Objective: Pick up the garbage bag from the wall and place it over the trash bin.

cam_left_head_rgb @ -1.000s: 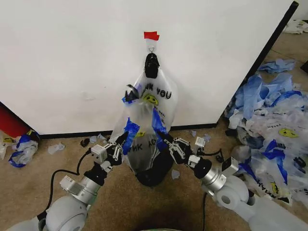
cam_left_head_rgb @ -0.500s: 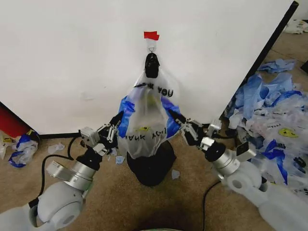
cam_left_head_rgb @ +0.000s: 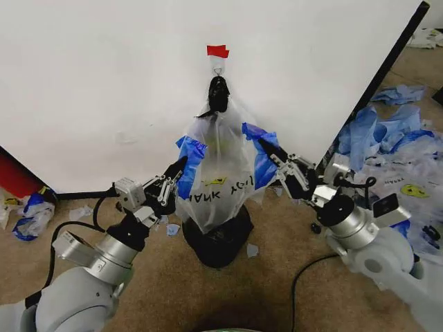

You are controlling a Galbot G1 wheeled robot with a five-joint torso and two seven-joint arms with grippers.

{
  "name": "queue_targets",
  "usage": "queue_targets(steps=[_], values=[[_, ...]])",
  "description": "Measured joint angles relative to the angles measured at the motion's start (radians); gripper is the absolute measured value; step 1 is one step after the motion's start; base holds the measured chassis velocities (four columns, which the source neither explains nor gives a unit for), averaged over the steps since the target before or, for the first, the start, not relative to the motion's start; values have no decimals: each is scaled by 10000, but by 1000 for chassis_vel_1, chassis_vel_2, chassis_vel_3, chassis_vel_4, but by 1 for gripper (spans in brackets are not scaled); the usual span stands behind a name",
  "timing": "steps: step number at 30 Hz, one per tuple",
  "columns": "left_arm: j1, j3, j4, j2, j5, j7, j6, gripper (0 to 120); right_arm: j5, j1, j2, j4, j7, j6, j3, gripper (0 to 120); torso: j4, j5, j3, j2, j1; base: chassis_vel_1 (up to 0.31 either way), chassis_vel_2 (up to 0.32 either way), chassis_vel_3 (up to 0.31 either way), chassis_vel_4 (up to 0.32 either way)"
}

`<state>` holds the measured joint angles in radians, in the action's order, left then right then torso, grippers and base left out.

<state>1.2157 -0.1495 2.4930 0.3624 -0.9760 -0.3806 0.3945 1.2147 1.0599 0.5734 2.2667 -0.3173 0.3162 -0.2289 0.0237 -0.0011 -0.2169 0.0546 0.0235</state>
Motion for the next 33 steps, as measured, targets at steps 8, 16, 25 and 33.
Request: queue_targets(steps=[8,16,25,33], values=[[341,284,-186,433,-284,-126,-142,0,-66,110,49,140,140,-75,1,0,-1,-2,0,0,0,0,0,0,0],[398,640,-1323,975,196,51,75,0,-729,297,763,-244,287,-91,1110,0,1,-2,0,0,0,0,0,0,0],[434,679,-1749,1170,752,261,248,0,-1196,-163,1741,-1138,275,-41,2185,0,-1,-3,0,0,0,0,0,0,0],[355,583,-1967,1220,874,276,326,0,-1198,-697,2400,-1510,410,-60,2686,0,-1,-2,0,0,0,0,0,0,0]])
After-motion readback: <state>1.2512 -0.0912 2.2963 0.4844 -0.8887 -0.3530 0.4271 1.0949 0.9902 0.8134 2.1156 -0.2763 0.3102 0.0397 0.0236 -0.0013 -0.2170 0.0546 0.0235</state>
